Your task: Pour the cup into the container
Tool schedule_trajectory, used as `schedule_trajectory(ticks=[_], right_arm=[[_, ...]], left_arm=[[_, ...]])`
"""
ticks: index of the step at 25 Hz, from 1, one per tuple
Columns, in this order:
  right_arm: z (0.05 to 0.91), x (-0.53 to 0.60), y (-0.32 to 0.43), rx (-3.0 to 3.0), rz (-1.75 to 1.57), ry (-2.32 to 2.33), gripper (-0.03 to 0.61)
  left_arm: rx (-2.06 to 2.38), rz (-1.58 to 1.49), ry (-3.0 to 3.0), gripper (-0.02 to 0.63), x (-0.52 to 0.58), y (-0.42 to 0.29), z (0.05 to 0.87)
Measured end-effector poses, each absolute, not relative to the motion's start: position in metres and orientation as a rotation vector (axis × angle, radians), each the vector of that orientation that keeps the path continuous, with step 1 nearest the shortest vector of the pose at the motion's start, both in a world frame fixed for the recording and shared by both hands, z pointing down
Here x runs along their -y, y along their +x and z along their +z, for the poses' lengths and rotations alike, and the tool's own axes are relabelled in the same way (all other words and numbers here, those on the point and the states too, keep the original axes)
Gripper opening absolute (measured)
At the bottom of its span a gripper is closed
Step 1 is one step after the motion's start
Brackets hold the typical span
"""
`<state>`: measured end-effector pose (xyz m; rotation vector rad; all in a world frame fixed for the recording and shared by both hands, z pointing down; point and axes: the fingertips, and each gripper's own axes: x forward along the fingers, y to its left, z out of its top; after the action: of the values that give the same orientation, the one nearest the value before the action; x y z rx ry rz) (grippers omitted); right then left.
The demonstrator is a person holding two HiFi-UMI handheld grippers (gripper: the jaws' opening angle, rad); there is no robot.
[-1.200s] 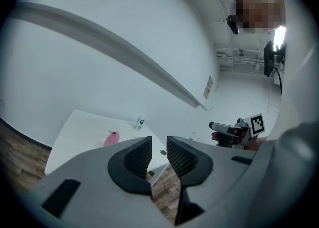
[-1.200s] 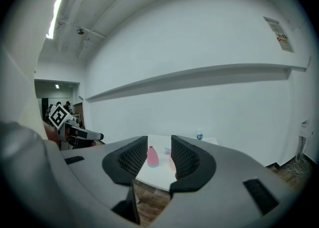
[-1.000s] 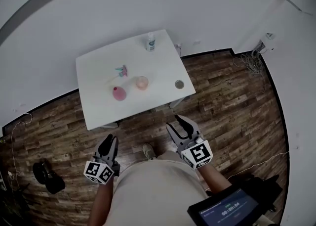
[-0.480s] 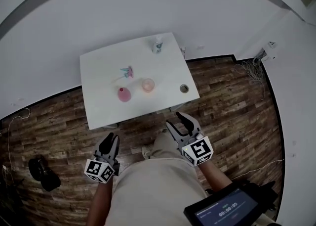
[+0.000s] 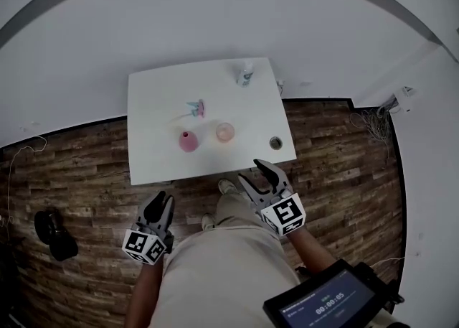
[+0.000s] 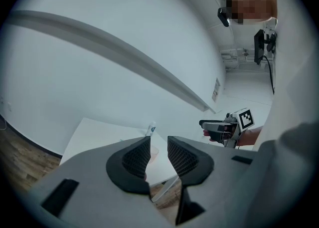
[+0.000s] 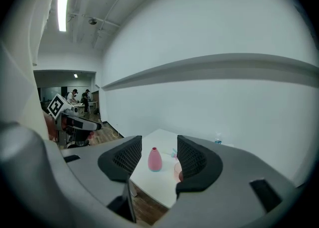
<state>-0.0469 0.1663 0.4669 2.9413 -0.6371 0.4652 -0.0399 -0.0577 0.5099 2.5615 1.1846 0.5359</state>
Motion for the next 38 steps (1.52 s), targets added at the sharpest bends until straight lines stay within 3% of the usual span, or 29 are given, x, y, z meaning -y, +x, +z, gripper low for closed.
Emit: schedule_trajectory(ticks=[15,38], right_arm=[[0.496,-0.224,0.061,0.916,0.546,2.797,0.241],[0.570,-0.235,0.108,1.223,0.642,2.546,0.253]], left_arm=[[-1.018,0.605,2.651,0.106,-0.011,0.033,0.509],[-0.811,0.733,2.724,0.109,-0.039,0.058,0.541]])
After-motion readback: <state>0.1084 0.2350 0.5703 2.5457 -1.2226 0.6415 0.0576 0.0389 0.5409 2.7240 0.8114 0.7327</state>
